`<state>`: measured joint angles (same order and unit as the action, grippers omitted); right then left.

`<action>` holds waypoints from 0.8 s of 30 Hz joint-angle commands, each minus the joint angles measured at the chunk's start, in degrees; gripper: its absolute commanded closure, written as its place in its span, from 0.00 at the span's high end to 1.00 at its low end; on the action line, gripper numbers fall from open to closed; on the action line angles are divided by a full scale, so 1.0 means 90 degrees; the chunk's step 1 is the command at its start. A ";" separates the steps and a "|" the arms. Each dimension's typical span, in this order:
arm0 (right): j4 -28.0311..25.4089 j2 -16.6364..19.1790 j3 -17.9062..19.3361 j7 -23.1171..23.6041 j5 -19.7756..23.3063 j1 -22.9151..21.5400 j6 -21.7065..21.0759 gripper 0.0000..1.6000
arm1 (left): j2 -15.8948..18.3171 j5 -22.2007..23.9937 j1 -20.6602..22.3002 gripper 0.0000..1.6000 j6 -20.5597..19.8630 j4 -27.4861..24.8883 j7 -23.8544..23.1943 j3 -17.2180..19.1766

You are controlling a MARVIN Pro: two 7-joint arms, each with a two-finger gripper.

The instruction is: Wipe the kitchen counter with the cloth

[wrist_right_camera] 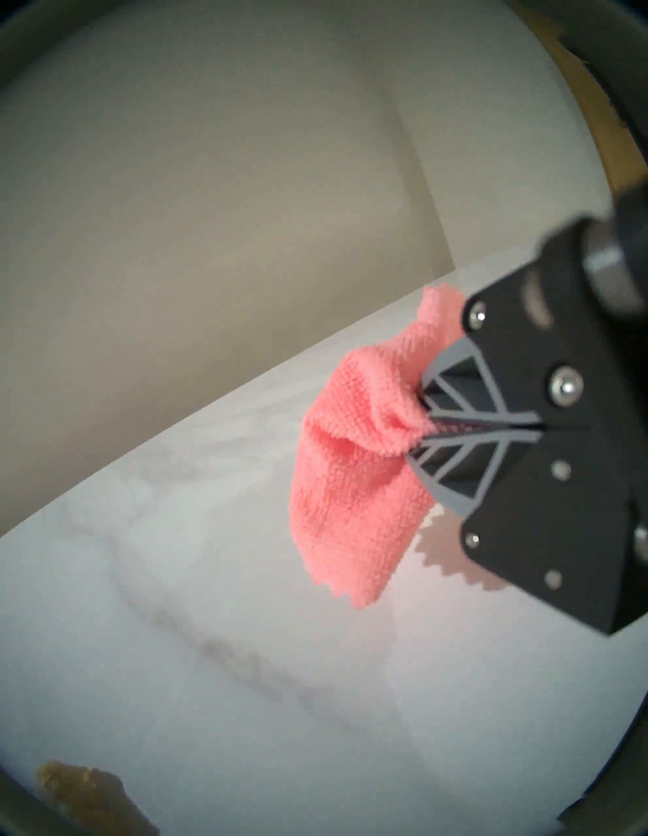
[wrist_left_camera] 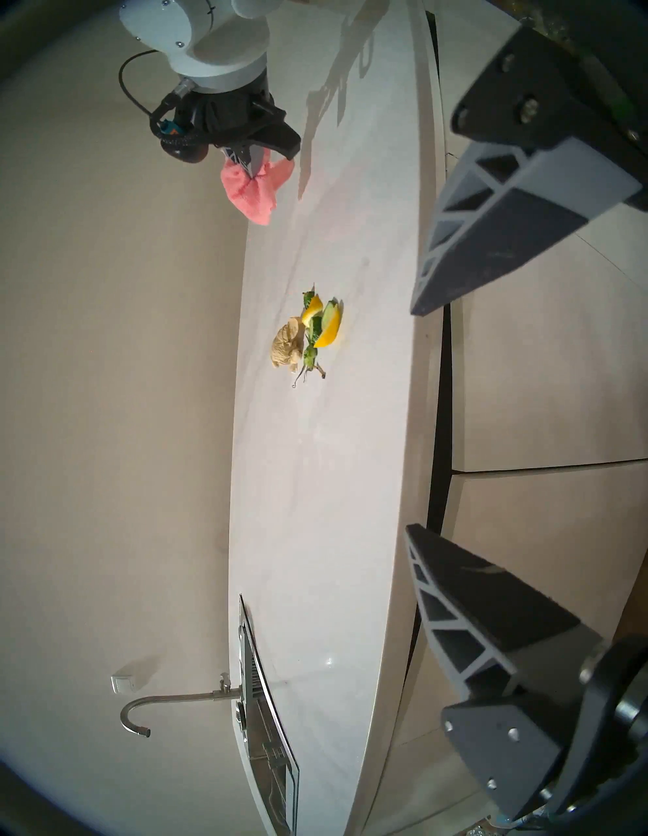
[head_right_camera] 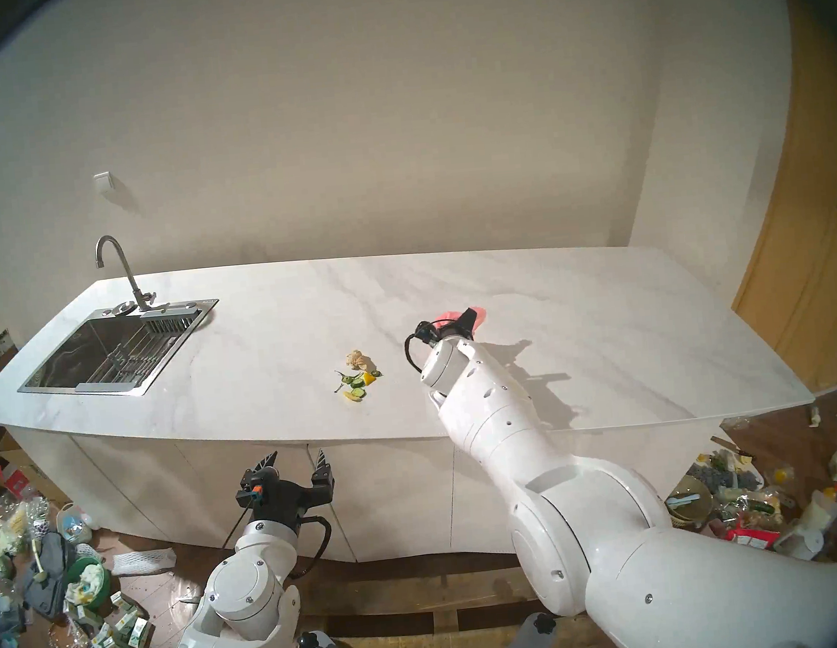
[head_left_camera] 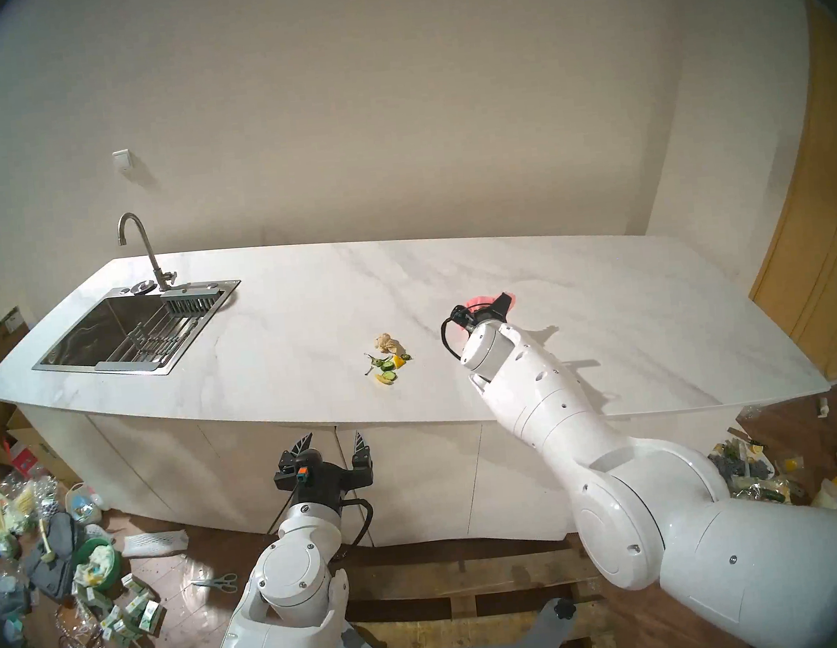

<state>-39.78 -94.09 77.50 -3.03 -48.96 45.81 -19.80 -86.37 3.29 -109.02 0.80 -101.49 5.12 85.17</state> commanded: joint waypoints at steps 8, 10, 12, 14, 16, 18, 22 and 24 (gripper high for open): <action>-0.0615 0.0624 0.0496 0.1624 0.0772 -0.0076 -0.0395 0.00 | 0.0000 0.0003 0.0033 1.00 0.0046 -0.0180 -0.0013 -0.0010; -0.0658 0.0666 0.0480 0.1824 0.0764 -0.0094 -0.0390 0.00 | 0.0000 0.0003 0.0032 1.00 0.0046 -0.0181 -0.0014 -0.0010; -0.0631 0.0701 0.0476 0.2039 0.0845 -0.0152 -0.0412 0.00 | 0.0000 0.0003 0.0032 1.00 0.0046 -0.0181 -0.0014 -0.0010; -0.0614 0.0759 0.0399 0.2286 0.0829 -0.0203 -0.0443 0.00 | 0.0000 0.0004 0.0031 1.00 0.0045 -0.0183 -0.0014 -0.0010; -0.0671 0.0927 0.0174 0.2689 0.0586 -0.0193 -0.0473 0.10 | 0.0001 0.0005 0.0028 1.00 0.0044 -0.0188 -0.0014 -0.0010; -0.0823 0.1047 0.0132 0.2947 0.0632 -0.0134 -0.0537 1.00 | 0.0001 0.0004 0.0030 1.00 0.0045 -0.0184 -0.0014 -0.0010; -0.1159 0.1342 -0.0074 0.3301 0.0454 -0.0020 -0.0452 1.00 | 0.0000 0.0003 0.0038 1.00 0.0046 -0.0170 -0.0011 -0.0010; -0.1373 0.1517 -0.0162 0.3528 0.0378 0.0012 -0.0399 1.00 | -0.0001 0.0002 0.0045 1.00 0.0045 -0.0159 -0.0010 -0.0011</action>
<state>-46.42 -85.81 78.53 23.20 -43.53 46.32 -23.80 -86.35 3.31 -109.04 0.80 -101.54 5.13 85.16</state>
